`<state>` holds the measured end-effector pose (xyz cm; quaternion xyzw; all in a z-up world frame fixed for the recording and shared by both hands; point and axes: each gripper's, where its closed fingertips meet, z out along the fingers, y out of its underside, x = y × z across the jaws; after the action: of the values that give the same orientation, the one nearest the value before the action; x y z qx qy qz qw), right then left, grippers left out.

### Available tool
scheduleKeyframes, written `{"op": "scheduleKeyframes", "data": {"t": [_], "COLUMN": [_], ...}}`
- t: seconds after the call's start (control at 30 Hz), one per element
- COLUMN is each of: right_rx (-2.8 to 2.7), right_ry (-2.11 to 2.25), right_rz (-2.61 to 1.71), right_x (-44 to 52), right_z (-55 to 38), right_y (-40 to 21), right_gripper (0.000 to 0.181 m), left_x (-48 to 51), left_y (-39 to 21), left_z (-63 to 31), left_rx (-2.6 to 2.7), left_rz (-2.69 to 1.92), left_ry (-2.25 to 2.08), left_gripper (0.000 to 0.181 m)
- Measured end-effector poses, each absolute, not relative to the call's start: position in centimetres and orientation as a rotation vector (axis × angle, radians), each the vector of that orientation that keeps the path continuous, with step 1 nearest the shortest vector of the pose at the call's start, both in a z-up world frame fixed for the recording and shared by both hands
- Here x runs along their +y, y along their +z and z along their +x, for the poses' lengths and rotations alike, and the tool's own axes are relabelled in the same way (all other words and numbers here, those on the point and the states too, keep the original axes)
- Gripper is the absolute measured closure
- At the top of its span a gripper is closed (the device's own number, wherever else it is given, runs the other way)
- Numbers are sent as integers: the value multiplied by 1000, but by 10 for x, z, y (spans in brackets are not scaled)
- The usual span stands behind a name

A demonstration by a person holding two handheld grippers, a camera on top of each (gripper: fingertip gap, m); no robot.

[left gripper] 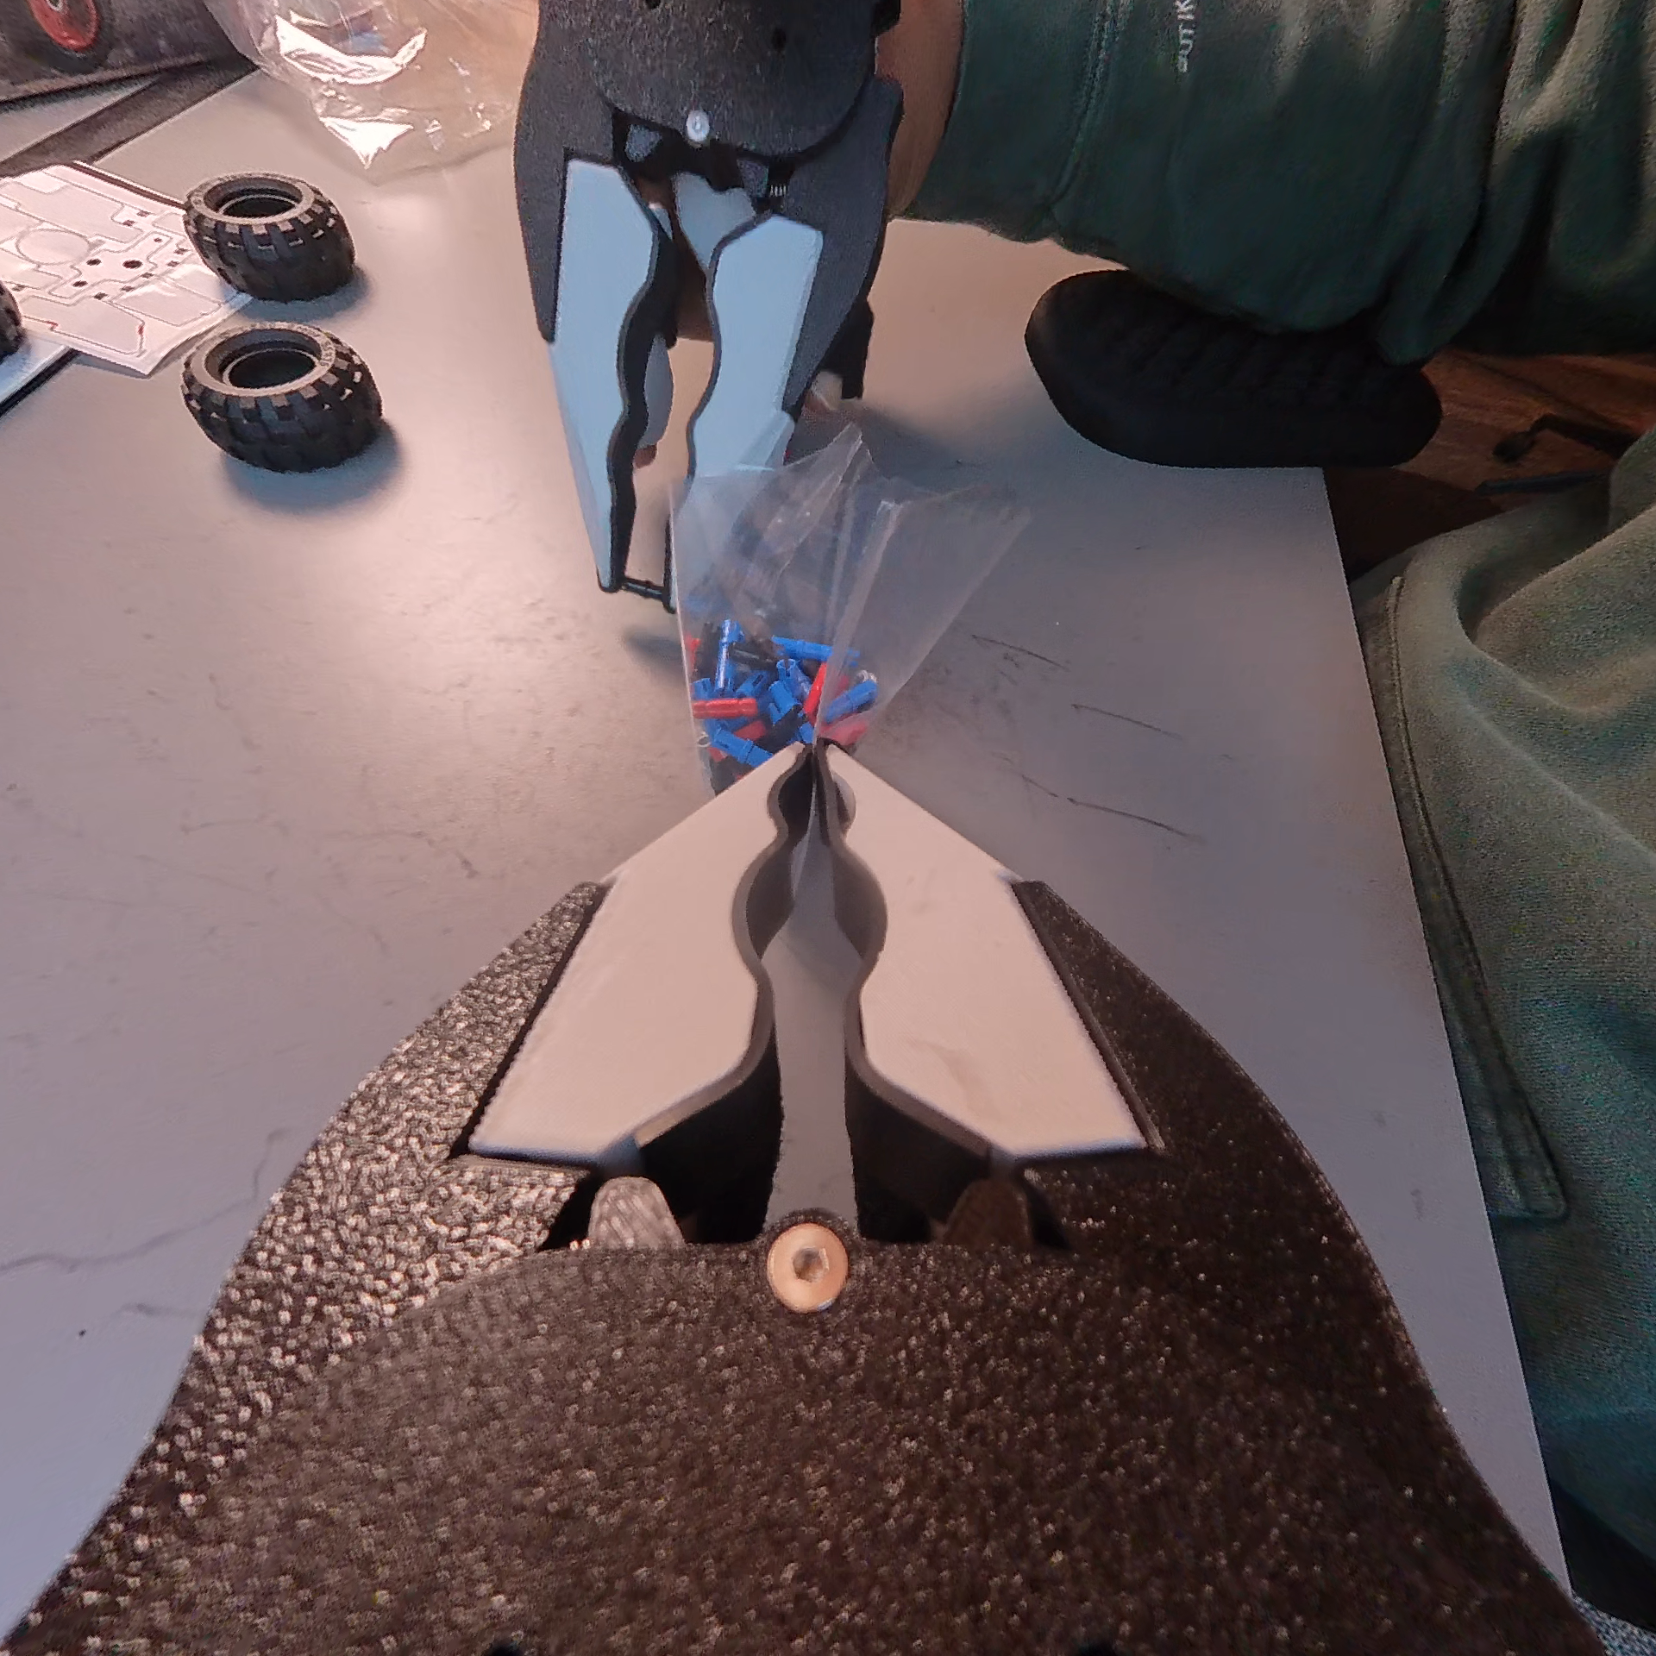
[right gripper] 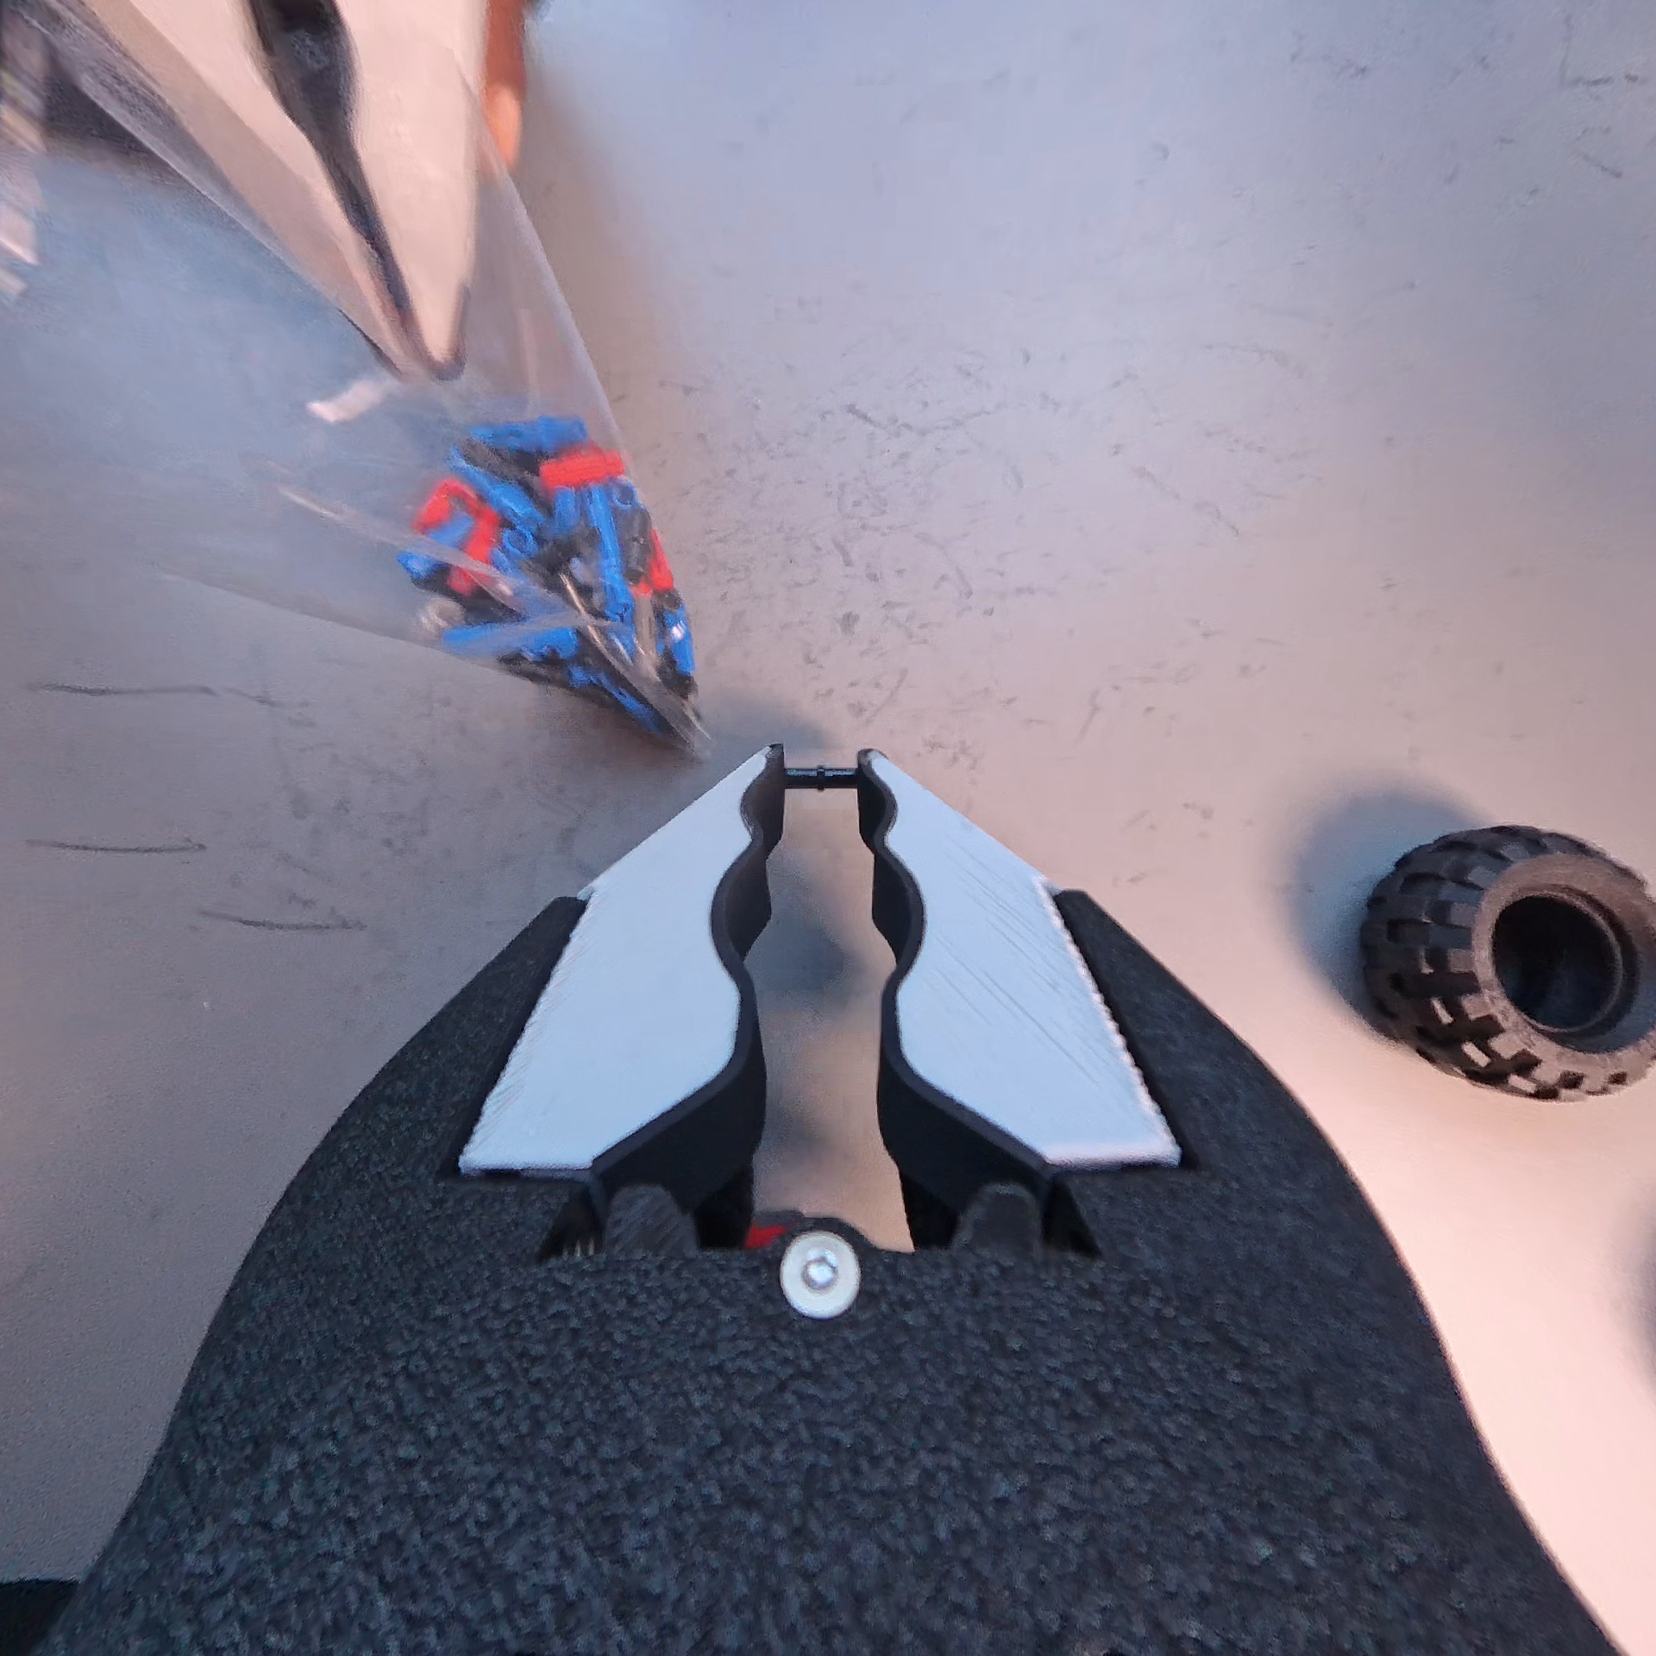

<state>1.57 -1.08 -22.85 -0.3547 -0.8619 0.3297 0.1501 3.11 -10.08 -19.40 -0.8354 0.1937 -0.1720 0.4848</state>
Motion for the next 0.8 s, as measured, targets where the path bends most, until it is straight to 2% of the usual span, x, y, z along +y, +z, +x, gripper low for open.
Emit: {"op": "scheduleKeyframes", "data": {"t": [0.2,0.33,0.47,0.53,0.7,0.8], "right_rx": [-2300,-2395,-2237,-2180,-2235,-2267], "right_ry": [1421,1231,1402,1323,843,867], "right_rz": [-747,-663,-783,-865,-1103,-1187], "right_x": [-75,-85,-63,-29,73,86], "right_z": [26,27,23,20,30,40], "right_y": [-127,-150,-131,-133,-202,-227], "right_gripper": [167,162,157,157,157,157], "left_x": [-100,-100,-101,-101,-100,-100], "left_y": [-194,-194,-194,-194,-194,-194], "left_z": [31,30,29,30,31,30], "left_rx": [465,466,463,464,469,464], "left_rz": [-2033,-2033,-2032,-2032,-2033,-2033], "left_ry": [-426,-418,-414,-419,-420,-421], "left_gripper": [181,181,181,181,181,181]}}
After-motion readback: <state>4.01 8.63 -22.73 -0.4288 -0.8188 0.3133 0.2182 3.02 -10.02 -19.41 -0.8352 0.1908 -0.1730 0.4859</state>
